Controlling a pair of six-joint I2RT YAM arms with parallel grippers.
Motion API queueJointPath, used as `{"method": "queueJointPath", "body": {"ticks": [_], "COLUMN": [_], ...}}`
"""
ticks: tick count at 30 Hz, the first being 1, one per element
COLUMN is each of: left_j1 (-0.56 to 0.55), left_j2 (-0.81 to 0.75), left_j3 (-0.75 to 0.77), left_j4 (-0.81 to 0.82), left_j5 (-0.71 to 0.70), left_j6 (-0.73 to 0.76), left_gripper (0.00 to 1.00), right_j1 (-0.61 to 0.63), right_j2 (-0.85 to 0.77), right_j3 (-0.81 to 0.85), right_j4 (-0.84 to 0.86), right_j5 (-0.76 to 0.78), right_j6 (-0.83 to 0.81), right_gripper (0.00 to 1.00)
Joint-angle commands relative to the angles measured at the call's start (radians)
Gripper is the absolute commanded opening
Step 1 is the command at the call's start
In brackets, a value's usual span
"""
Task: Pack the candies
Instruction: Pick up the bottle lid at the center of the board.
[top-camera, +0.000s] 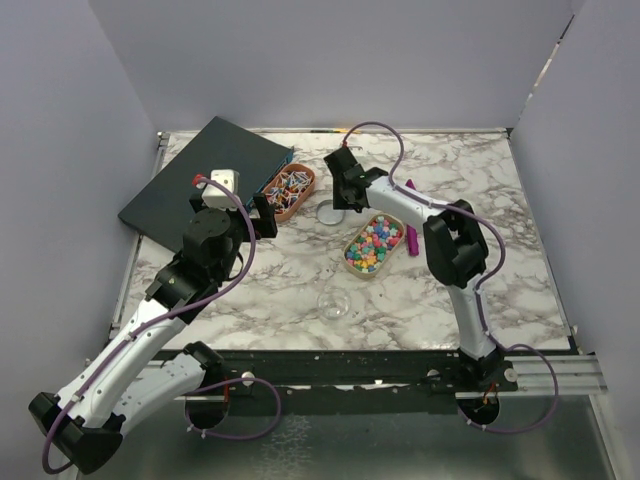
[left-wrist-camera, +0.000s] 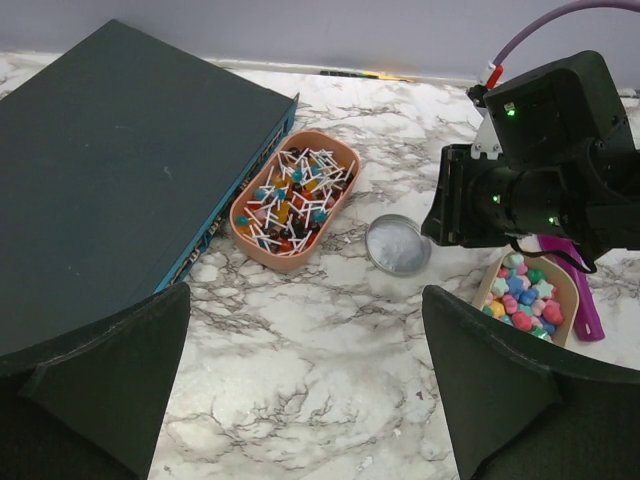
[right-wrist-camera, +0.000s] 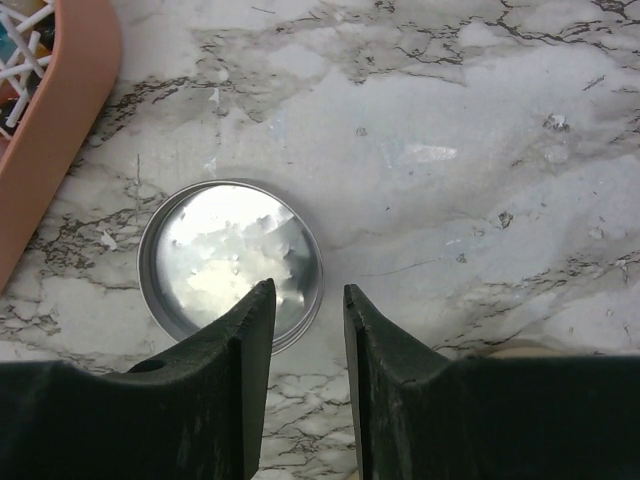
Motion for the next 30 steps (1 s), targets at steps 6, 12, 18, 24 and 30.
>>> {"method": "queueJointPath", "body": {"ticks": [6, 12, 18, 24, 30], "left_j1": [0.002, 0.002, 0.002, 0.002, 0.002], "left_j2": [0.003, 0.01, 0.018, 0.022, 0.028], "left_j3": [-0.006, -0.007, -0.005, -0.005, -0.004], "left_j4": [0.0, 0.001, 0.001, 0.001, 0.001], "left_j5": [0.013, 0.013, 0.012, 0.012, 0.014], "left_j6": [-0.002, -0.003, -0.003, -0.002, -0.004], "left_gripper": [0.99, 0.99, 0.99, 0.99, 0.99], "right_j1": [-0.03, -0.037, -0.04, -0.04, -0.04], "right_j2": [0.074, 0.104, 0.114, 0.109, 0.081], "right_j3": [0.036, 0.036, 0.024, 0.007, -0.014], "right_j4": [0.023, 0.032, 0.047, 0.049, 0.053], "right_j5": [-0.057, -0.073, -0.098, -0.105, -0.1], "right_j6": [-0.008, -0.002, 0.004, 0.008, 0.008], "right_gripper": [0.36, 0.34, 0.3, 0.17, 0.01]}}
